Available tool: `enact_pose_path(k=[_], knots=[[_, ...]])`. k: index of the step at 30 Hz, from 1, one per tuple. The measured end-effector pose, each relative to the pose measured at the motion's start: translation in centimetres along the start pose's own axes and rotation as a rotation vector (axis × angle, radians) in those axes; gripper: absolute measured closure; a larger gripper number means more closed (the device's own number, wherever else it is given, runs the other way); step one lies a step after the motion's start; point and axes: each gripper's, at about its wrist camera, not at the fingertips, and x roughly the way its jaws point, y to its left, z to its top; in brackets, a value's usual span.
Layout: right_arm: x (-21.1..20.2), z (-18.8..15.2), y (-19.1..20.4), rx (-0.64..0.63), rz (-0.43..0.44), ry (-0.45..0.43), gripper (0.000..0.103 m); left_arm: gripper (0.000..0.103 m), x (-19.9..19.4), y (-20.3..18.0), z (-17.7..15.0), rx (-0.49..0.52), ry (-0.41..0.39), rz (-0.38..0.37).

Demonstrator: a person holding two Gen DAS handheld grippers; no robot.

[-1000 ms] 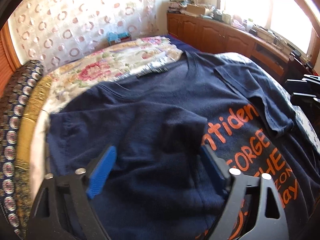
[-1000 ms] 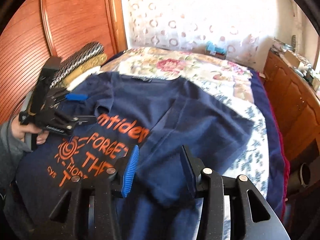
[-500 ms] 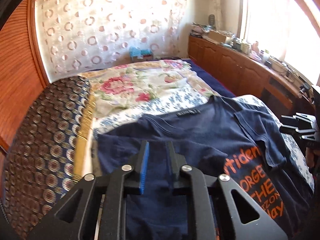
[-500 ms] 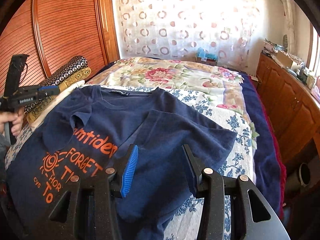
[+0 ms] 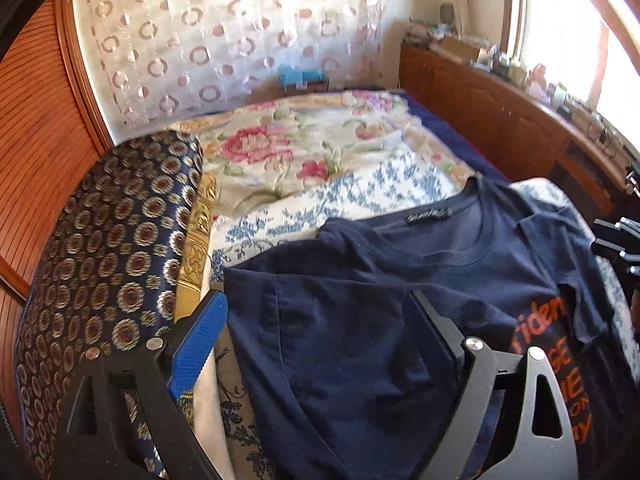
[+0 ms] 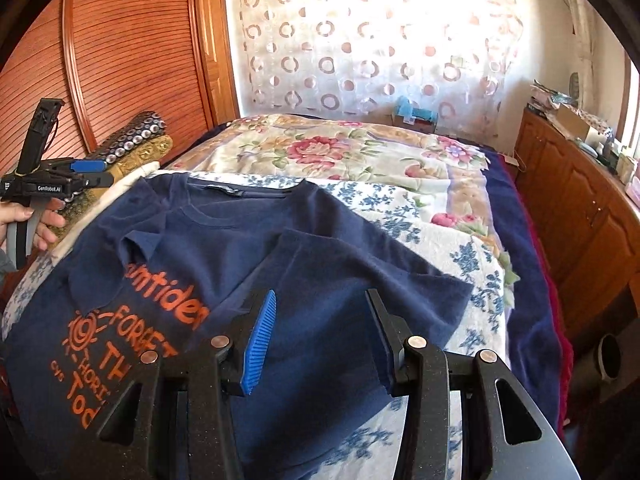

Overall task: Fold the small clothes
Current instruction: 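Grasp the folded T-shirt's hem with the left gripper, then grasp the hem with the right gripper while the left gripper holds its hem corner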

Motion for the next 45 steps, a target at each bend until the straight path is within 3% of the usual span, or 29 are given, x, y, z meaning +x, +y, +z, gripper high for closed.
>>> enact_pose_path(k=[6, 19, 23, 24, 26, 32, 37, 42, 45], knots=[[1.8, 0.4, -1.7, 0.013, -0.028, 0.033, 0.046, 0.013, 3.4, 1.5, 0.7, -0.042, 0.107, 0.018], [4.3, 1.5, -2.7, 0.078, -0.047, 0.111, 0.04, 0.014, 6.5, 0.5, 0.0, 0.038, 0.167, 0.119], [4.4, 1.9, -2.8, 0.081, -0.048, 0.115, 0.04, 0.032, 6.2, 0.9, 0.1, 0.032, 0.153, 0.099], [4.5, 2.0, -2.9, 0.08, -0.05, 0.115, 0.04, 0.041, 6.2, 1.1, 0.2, 0.031, 0.15, 0.1], [4.7, 1.9, -3.0, 0.082, -0.048, 0.113, 0.04, 0.047, 6.2, 1.4, 0.2, 0.032, 0.147, 0.097], [4.6, 1.5, -3.1, 0.09, -0.044, 0.102, 0.04, 0.093, 6.4, 1.4, 0.4, 0.028, 0.148, 0.059], [4.4, 1.4, -3.2, 0.089, -0.048, 0.105, 0.04, 0.1, 6.0, 1.3, 0.1, 0.044, 0.139, 0.065], [3.8, 1.5, -3.5, 0.102, -0.063, 0.098, 0.04, 0.101, 2.6, 0.9, 0.2, 0.03, 0.037, 0.048], [3.7, 1.5, -3.6, 0.106, -0.088, 0.096, 0.034, 0.101, -0.1, 0.0, 0.3, 0.041, -0.026, 0.029]])
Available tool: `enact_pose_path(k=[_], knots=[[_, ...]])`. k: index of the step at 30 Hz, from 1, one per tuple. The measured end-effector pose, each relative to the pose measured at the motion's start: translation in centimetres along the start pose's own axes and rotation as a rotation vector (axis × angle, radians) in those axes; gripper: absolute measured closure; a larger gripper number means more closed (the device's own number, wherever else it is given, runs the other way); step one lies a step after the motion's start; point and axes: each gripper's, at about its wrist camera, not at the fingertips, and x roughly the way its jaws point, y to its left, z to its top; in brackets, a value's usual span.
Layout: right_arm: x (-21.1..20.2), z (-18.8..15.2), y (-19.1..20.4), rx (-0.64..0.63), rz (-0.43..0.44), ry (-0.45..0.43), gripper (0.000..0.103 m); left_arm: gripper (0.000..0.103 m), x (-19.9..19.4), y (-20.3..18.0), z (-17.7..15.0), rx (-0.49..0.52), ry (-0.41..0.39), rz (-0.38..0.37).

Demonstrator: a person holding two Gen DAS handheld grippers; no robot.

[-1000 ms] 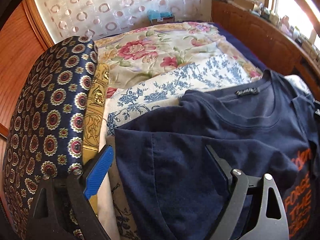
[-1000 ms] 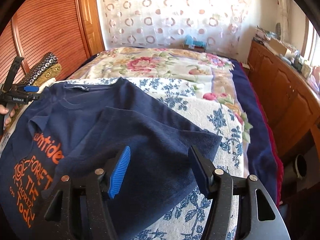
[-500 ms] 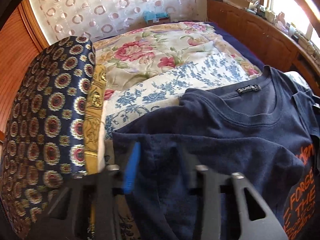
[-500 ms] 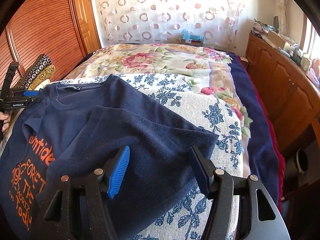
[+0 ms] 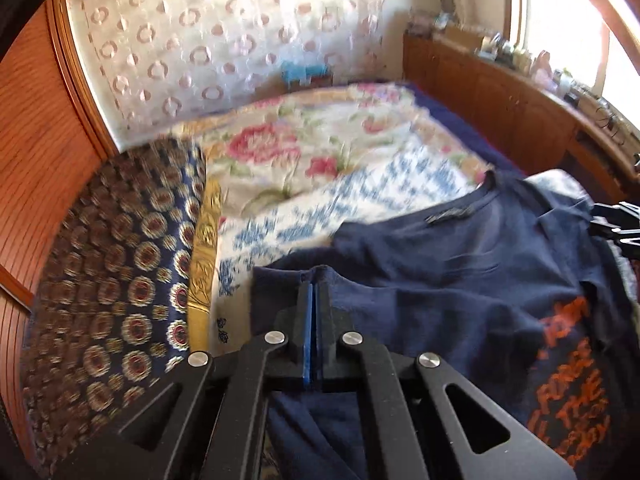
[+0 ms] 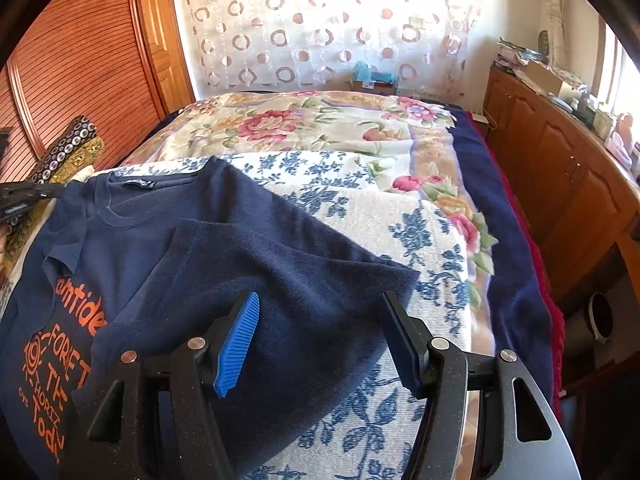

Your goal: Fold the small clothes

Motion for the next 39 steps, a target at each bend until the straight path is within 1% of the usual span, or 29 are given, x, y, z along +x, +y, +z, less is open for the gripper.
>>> enact_pose_path(k=[4, 9, 12, 17, 19, 21, 23, 25, 26, 30, 35, 39], knots=[[0.3, -0.1, 0.0, 0.01, -0.011, 0.014, 0.033, 0.101, -1.9, -0.7, -0.2, 0.021, -0.034, -0.024], [0.8, 0.3, 0.2, 0.008, -0.037, 0.032, 0.033, 0.101, -2.6, -0.5, -0.4, 0.01, -0.053, -0.041], [0.6, 0.5, 0.2, 0.007, -0.073, 0.029, 0.033, 0.101, -2.8, -0.1, -0.9, 0.001, -0.056, -0.039], [0.5, 0.6, -0.7, 0.032, -0.098, 0.03, 0.033, 0.101, -3.2, -0.1, -1.3, -0.001, -0.067, -0.029], [0.9, 0.5, -1.0, 0.053, -0.088, 0.043, 0.033, 0.101, -3.6, -0.3, -1.3, 0.0, -0.077, -0.031], [1.2, 0.6, -0.8, 0.048, -0.056, 0.037, 0.033, 0.101, -4.1, -0.7, -1.5, 0.006, -0.088, -0.033], [1.1, 0.8, -0.2, 0.019, -0.014, 0.027, 0.051, 0.101, -4.7, -1.0, -1.7, 0.01, -0.1, -0.038], [1.0, 1.0, 0.5, -0.011, -0.002, 0.031, 0.092, 0.101, -5.5, -1.3, -1.9, 0.012, -0.116, -0.045], [0.8, 1.1, 0.7, -0.019, 0.017, 0.029, 0.092, 0.101, -6.2, -1.5, -2.1, 0.014, -0.128, -0.049], [-1.3, 1.2, 1.6, -0.036, 0.035, -0.045, 0.094, 0.101, -8.0, -1.8, -2.3, 0.012, -0.166, -0.059], [-5.9, 1.5, 3.3, -0.059, 0.052, -0.157, 0.095, 0.101, -10.7, -1.7, -3.1, 0.009, -0.21, -0.065], [-9.1, 0.5, 4.8, -0.095, 0.047, -0.207, 0.095, 0.101, -13.1, -1.4, -4.1, 0.002, -0.244, -0.065]])
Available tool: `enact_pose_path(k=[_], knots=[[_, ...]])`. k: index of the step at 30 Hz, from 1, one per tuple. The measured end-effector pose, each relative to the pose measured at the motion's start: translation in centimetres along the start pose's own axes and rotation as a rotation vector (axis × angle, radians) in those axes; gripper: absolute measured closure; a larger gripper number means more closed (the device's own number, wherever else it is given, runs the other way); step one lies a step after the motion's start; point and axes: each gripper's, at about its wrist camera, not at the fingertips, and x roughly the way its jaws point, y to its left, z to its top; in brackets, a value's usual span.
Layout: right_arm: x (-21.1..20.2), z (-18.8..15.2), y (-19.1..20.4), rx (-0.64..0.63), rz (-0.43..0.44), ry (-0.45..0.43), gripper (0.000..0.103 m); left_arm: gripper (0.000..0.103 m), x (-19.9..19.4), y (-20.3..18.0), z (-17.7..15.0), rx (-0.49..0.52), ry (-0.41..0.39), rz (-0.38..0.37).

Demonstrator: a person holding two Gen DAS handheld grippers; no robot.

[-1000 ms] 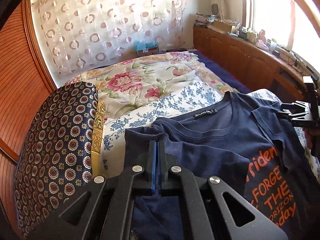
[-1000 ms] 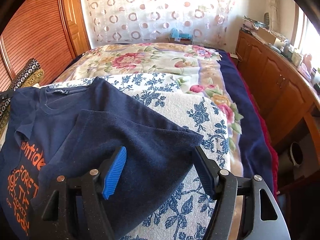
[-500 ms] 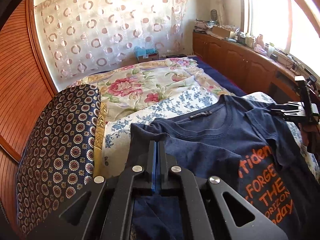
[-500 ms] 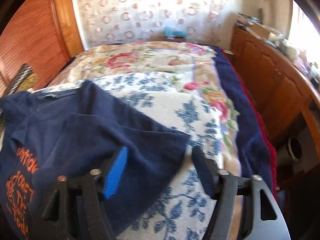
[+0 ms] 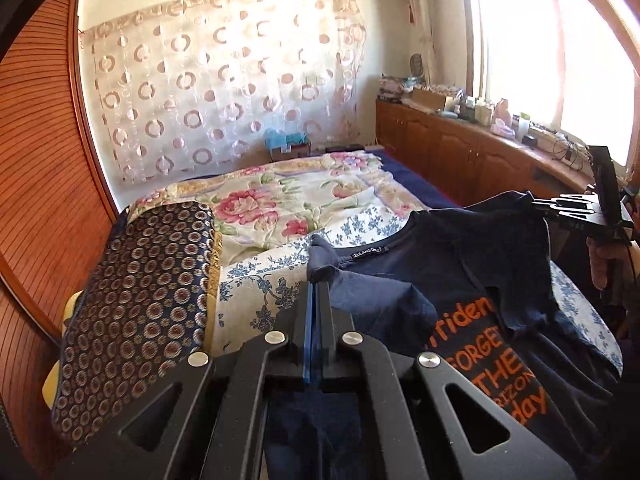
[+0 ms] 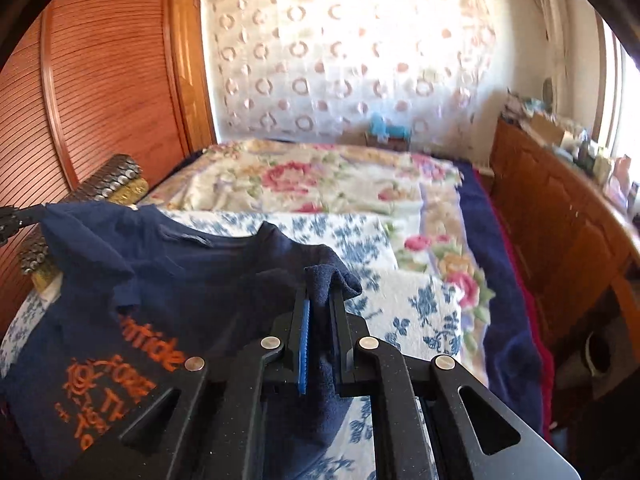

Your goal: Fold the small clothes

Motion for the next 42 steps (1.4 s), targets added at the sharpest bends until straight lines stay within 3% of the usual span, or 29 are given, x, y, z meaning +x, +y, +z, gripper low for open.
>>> enact_pose_path(k=[7, 14, 18, 20, 21, 23, 30, 35, 38, 39, 42], knots=[[-6.8, -2.7, 2.7, -0.038, 0.011, -0.072, 0.095, 0.102, -5.0, 0.5, -1.8, -0.013, -0.053, 0.006], [-12.5, -6.2, 5.5, -0.106, 0.038, -0.116, 0.096, 0.102, -7.9, 0.7, -5.2, -0.036, -0.054, -0.018], [-14.3, -8.0, 6.4, -0.143, 0.04, -0.095, 0.096, 0.1, -7.3, 1.7, -6.3, -0.066, 0.004, -0.03], [-14.1, -8.5, 6.3, -0.161, 0.021, -0.077, 0.096, 0.071, -6.3, 2.0, -6.6, -0.065, 0.018, -0.048], [-13.9, -8.8, 6.0, -0.156, 0.017, -0.07, 0.096, 0.051, -5.7, 1.9, -6.7, -0.065, 0.023, -0.072], [-13.6, -8.9, 5.4, -0.134, 0.012, -0.067, 0.096, 0.046, -3.8, 1.3, -7.1, -0.066, 0.05, -0.098], [-11.9, -6.9, 5.0, -0.087, 0.01, -0.048, 0.096, 0.046, 3.4, -1.6, -7.4, -0.067, 0.149, -0.188], [-10.2, -6.6, 5.6, -0.06, 0.015, -0.041, 0.096, 0.046, 8.1, -3.8, -7.6, -0.02, 0.245, -0.189], [-9.3, -6.8, 5.6, -0.055, 0.02, -0.037, 0.096, 0.069, 9.8, -4.0, -8.0, 0.003, 0.278, -0.14], [-9.2, -6.7, 5.8, -0.057, 0.02, -0.035, 0.096, 0.091, 9.9, -4.0, -7.9, 0.013, 0.277, -0.116], [-9.1, -6.9, 5.6, -0.06, 0.022, -0.032, 0.096, 0.094, 8.3, -3.1, -7.5, -0.014, 0.243, -0.106]])
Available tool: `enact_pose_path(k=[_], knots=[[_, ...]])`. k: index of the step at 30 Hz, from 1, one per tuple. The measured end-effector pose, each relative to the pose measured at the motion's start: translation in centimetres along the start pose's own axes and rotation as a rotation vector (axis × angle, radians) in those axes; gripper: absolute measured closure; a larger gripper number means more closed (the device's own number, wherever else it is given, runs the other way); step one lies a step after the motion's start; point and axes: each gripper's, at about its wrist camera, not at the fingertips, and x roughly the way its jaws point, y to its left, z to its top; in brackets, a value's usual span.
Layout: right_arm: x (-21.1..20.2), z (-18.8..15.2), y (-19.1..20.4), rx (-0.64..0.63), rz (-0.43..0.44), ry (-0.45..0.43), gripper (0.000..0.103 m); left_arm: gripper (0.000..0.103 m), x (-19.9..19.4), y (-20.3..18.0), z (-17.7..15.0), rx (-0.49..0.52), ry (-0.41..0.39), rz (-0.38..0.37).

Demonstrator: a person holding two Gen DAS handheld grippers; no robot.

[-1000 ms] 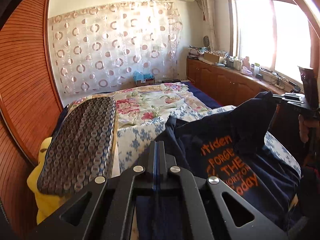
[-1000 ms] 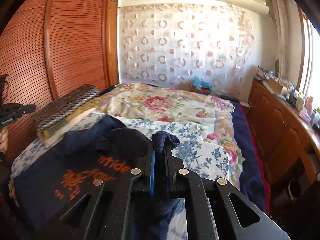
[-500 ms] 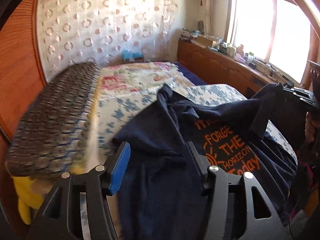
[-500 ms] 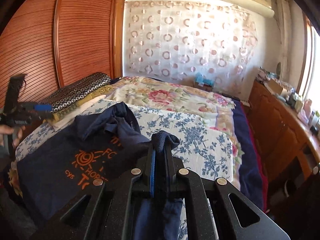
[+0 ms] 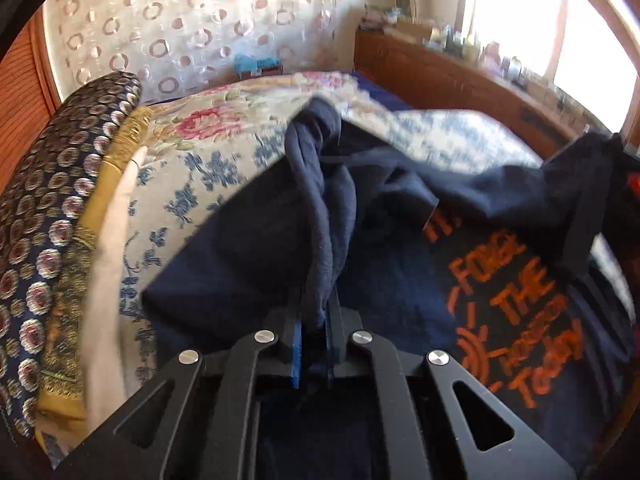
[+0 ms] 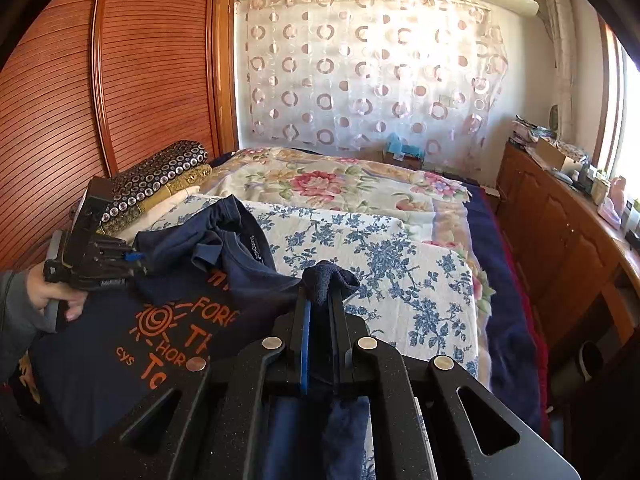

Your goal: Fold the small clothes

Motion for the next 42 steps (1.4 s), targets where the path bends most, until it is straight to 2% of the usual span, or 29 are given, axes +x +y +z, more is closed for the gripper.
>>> enact_pose_path(k=[2, 7, 11, 15, 20, 23, 26, 27, 30, 32, 33, 35, 36, 37, 42], knots=[[-0.2, -0.1, -0.3, 0.001, 0.005, -0.005, 0.096, 0.095, -2.5, 0.1, -0.2, 0.012, -0.06, 0.036], [-2.0, -0.6, -0.6, 0.013, 0.014, -0.036, 0.096, 0.095, -11.6, 1.4, -2.0, -0.018, -0.23, 0.046], [-5.1, -1.7, -0.4, 0.033, 0.027, -0.072, 0.096, 0.095, -17.1, 2.8, -5.0, -0.041, -0.297, 0.07], [-8.8, -3.8, -0.2, 0.05, 0.038, -0.082, 0.096, 0.095, -20.9, 4.3, -8.9, -0.088, -0.311, 0.087], [-12.5, -7.0, 0.1, 0.054, 0.045, -0.027, 0.096, 0.095, -23.8, 5.4, -12.8, -0.143, -0.306, 0.105], [-14.1, -8.9, -0.1, 0.065, 0.034, 0.02, 0.096, 0.095, -23.6, 5.7, -14.5, -0.169, -0.282, 0.107], [-13.9, -10.7, -0.7, 0.102, 0.051, 0.087, 0.096, 0.095, -22.3, 5.6, -16.2, -0.18, -0.234, 0.104], [-13.6, -11.0, -0.8, 0.107, 0.049, 0.103, 0.096, 0.092, -21.7, 5.6, -16.6, -0.18, -0.212, 0.094], [-12.4, -11.8, -1.0, 0.123, 0.053, 0.165, 0.096, 0.074, -20.8, 5.5, -17.2, -0.172, -0.175, 0.093], [-11.9, -11.3, -1.1, 0.12, 0.044, 0.167, 0.09, 0.067, -21.0, 5.3, -17.3, -0.16, -0.174, 0.089], [-12.0, -11.0, -1.2, 0.116, 0.024, 0.161, 0.082, 0.057, -21.2, 5.3, -17.3, -0.155, -0.179, 0.087], [-12.3, -10.2, -1.2, 0.113, 0.019, 0.141, 0.066, 0.045, -21.8, 5.0, -17.0, -0.14, -0.19, 0.078], [-12.5, -9.9, -1.2, 0.112, 0.02, 0.128, 0.055, 0.031, -22.1, 4.8, -16.7, -0.133, -0.193, 0.073], [-12.6, -9.4, -1.2, 0.105, 0.015, 0.116, 0.049, 0.025, -22.3, 4.6, -16.5, -0.127, -0.2, 0.073], [-11.8, -9.1, -0.4, 0.066, -0.025, 0.089, 0.04, 0.025, -23.6, 3.5, -15.0, -0.09, -0.25, 0.06]])
